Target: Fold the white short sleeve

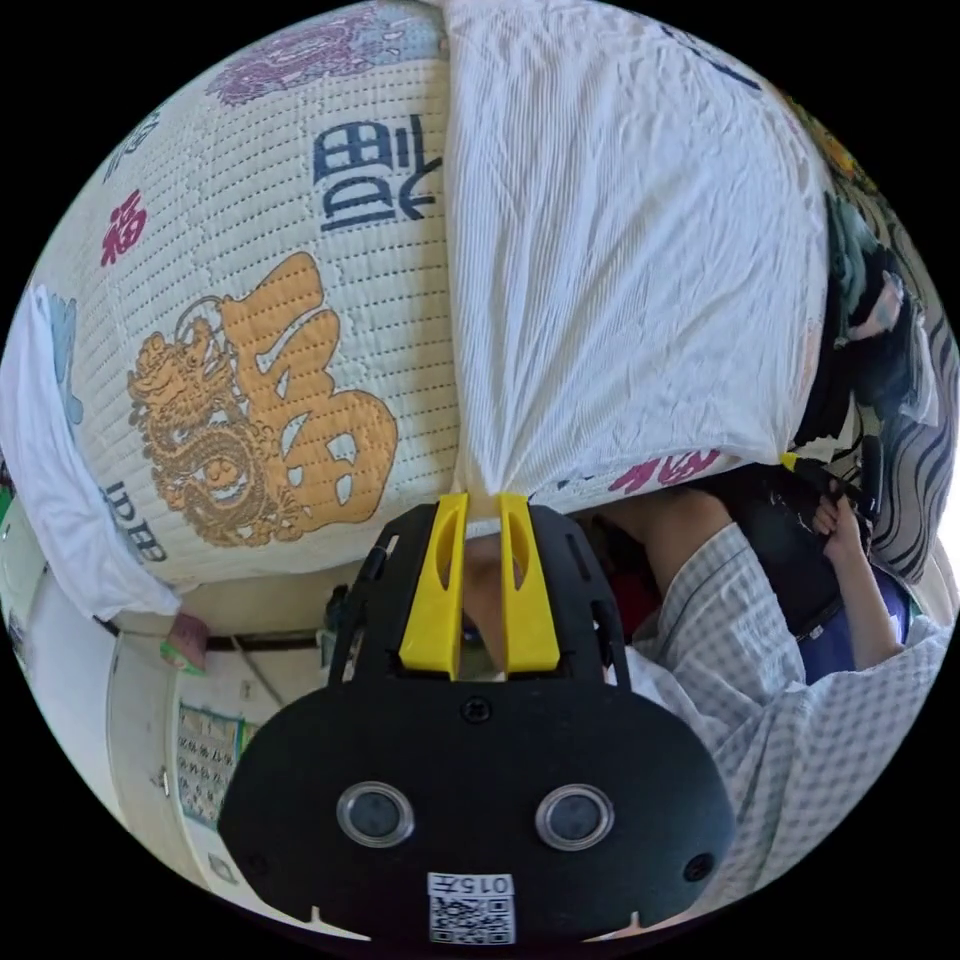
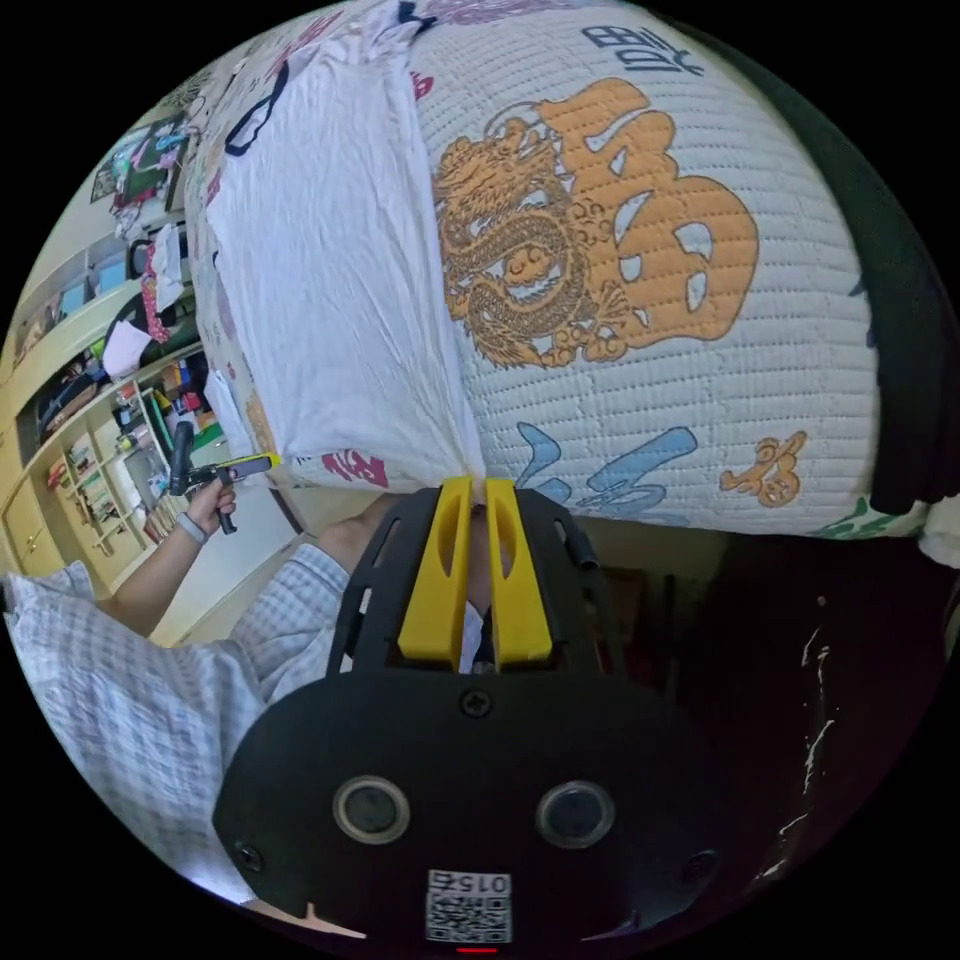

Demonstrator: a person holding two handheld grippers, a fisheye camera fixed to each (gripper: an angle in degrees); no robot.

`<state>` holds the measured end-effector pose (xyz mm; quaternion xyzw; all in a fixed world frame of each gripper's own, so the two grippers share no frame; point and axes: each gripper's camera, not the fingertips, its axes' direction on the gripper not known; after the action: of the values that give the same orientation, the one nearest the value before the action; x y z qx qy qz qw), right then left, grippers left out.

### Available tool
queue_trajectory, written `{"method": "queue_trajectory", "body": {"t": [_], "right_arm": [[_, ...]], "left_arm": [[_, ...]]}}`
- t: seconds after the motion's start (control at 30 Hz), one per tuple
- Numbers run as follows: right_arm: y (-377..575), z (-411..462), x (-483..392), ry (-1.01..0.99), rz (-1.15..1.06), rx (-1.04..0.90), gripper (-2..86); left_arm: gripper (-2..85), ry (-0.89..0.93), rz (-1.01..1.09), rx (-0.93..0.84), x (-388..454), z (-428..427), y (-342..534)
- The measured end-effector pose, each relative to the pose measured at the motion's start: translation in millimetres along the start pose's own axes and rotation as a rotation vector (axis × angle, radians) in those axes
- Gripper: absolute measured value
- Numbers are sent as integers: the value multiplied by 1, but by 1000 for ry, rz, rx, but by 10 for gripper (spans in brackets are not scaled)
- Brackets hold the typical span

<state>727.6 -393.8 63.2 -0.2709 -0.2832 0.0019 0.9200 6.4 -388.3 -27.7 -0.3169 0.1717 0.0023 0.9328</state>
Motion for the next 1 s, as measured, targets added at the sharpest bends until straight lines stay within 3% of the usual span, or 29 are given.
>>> {"method": "queue_trajectory", "body": {"t": [0.17,0.23,0.4,0.5,0.63,0.7,0.8,1.0], "right_arm": [[-35,-59,17,85,-52,144,59],[-61,-87,16,60,-108,247,62],[-156,-134,7,-85,-217,432,70],[-191,-139,10,-113,-177,462,73],[-209,-135,31,-234,-57,454,60],[-206,-136,47,-357,-30,494,26],[-199,-137,58,-431,-43,506,3],[-195,-143,62,-467,-61,541,10]], "left_arm": [[83,-111,-59,-56,33,-67,-44],[91,-148,11,78,71,-111,-69],[104,-98,454,519,263,-222,-174],[107,-63,630,636,364,-249,-239],[105,-82,682,568,442,-249,-310],[94,-147,674,395,469,-229,-346],[33,-191,696,280,485,-213,-362],[1,-38,732,346,486,-227,-361]]}}
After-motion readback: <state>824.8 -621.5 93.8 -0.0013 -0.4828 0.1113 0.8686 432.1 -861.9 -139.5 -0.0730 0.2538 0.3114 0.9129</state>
